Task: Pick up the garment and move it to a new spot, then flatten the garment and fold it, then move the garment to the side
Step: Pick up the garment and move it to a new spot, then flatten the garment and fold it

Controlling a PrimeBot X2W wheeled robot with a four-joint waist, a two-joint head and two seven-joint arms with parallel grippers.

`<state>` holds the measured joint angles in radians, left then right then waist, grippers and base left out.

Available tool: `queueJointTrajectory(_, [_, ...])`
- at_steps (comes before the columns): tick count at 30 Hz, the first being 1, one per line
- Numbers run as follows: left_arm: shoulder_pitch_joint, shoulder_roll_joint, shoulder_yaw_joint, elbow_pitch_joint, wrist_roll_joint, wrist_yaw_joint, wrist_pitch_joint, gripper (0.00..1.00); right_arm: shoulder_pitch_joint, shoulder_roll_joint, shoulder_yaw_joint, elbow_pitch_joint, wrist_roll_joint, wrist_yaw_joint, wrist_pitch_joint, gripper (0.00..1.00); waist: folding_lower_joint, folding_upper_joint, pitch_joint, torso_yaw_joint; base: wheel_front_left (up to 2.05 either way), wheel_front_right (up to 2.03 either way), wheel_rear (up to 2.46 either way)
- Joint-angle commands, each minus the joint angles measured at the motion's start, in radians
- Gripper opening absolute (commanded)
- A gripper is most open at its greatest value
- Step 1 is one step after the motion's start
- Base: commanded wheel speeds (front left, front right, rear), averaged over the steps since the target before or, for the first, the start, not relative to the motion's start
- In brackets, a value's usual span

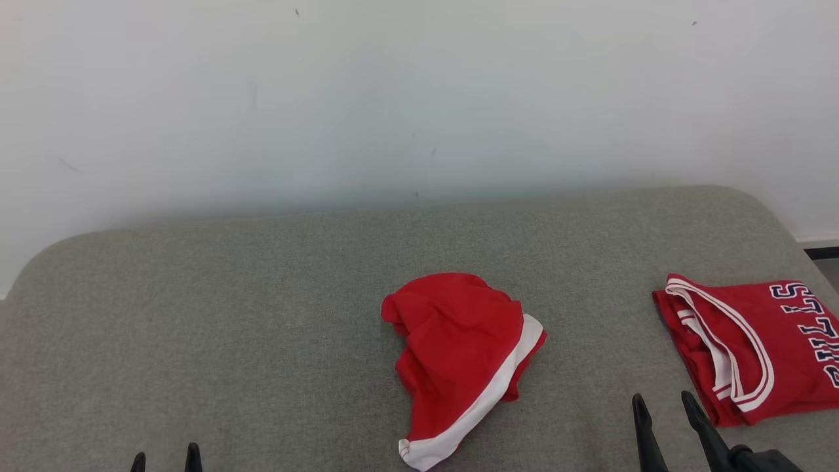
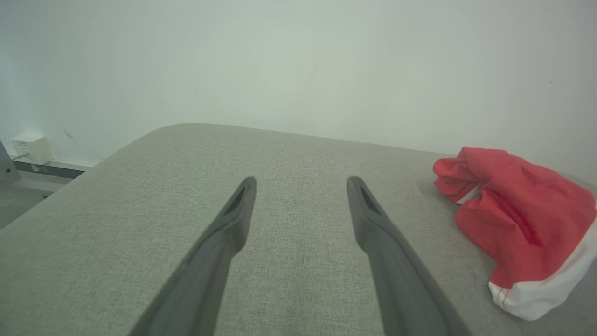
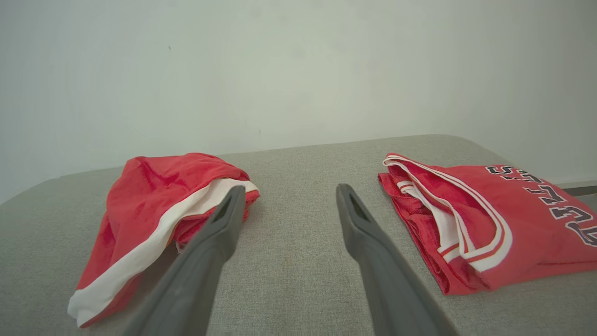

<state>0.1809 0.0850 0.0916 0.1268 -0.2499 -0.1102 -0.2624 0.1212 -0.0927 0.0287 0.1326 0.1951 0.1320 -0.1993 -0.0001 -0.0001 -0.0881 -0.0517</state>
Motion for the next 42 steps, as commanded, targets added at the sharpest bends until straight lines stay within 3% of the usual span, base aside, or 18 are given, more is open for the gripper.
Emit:
queueJointTrajectory(1, [0.009,-0.003,0.005,0.001,0.002,-0.005,-0.003,1.00,0.006,-0.001,-0.001,0.003,0.004,-0.002,-0.004,1.00,0.0001,0.0001,-0.004,0.007,0.00,0.00,0.00])
queueJointTrajectory(15, [-0.023,-0.018,0.009,0.026,0.020,-0.020,-0.003,1.00,-0.008,0.007,0.001,0.009,0.006,-0.003,-0.009,1.00,0.0001,0.0001,0.013,0.001,0.00,0.00,0.00])
queueJointTrajectory(34, [-0.062,0.005,-0.032,0.081,0.026,-0.021,-0.003,1.00,-0.017,0.019,0.005,0.010,0.003,-0.003,-0.012,1.00,0.0001,0.0001,0.030,0.000,0.00,0.00,0.00])
queueJointTrajectory(38, [-0.100,0.000,-0.049,0.126,-0.030,-0.020,-0.003,1.00,-0.033,0.020,0.012,0.009,0.003,-0.003,-0.013,1.00,0.0001,0.0001,0.035,-0.019,0.00,0.00,0.00])
queueJointTrajectory(42, [-0.229,0.046,-0.099,0.174,-0.104,-0.019,0.151,1.00,-0.053,0.022,0.029,0.001,0.002,-0.003,-0.014,1.00,0.0001,0.0001,0.055,-0.051,0.00,0.00,0.00])
